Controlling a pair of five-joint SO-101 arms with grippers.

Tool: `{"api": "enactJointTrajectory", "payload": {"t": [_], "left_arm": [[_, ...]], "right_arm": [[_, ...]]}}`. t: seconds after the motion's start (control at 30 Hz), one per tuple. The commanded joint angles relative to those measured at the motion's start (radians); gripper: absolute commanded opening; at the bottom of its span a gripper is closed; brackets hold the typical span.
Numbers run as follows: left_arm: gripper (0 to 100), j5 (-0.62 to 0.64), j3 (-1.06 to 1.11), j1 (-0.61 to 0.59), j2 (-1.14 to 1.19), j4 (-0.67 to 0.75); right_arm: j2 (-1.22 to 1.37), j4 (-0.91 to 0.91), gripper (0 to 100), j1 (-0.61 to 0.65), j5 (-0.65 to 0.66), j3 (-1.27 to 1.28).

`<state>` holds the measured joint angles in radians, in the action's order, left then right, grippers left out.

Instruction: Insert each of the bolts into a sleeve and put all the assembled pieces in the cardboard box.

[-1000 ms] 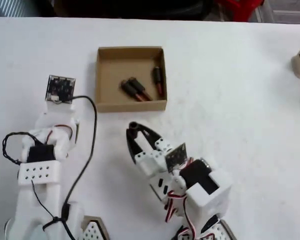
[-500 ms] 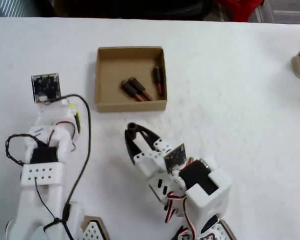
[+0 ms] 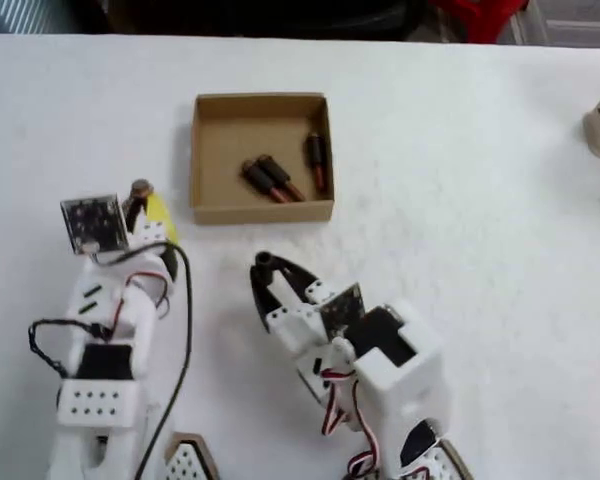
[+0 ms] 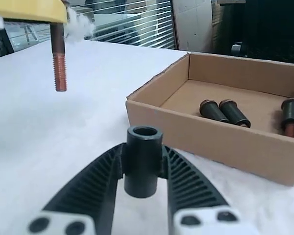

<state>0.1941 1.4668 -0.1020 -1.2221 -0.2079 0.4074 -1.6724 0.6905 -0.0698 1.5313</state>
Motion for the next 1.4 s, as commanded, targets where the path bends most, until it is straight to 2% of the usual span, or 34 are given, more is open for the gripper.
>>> {"api": "enactJointTrajectory", "payload": {"t": [0.0,0.07,0.23,0.33,0.53,0.73,1.37], "left_arm": [[2,0.009,0.075,0.061,-0.254,0.040],[2,0.009,0.101,0.090,-0.346,0.028],[2,0.011,0.080,0.203,-0.530,-0.206],[2,0.011,0.064,0.295,-0.601,-0.288],[2,0.009,0.069,0.429,-0.602,-0.292],[2,0.009,0.064,0.516,-0.602,-0.203],[2,0.031,0.072,0.529,-0.604,-0.210]], "right_arm": [[0.001,-0.028,1.8,-0.008,-0.003,-0.021],[0.001,-0.028,1.8,-0.008,-0.003,-0.021],[0.001,-0.028,1.8,-0.008,-0.003,-0.021],[0.001,-0.028,1.8,-0.008,-0.003,-0.021],[0.007,-0.028,1.8,-0.007,-0.003,-0.021],[0.010,-0.028,1.8,0.007,-0.003,-0.021],[0.012,-0.027,1.8,-0.001,-0.003,-0.038]]}}
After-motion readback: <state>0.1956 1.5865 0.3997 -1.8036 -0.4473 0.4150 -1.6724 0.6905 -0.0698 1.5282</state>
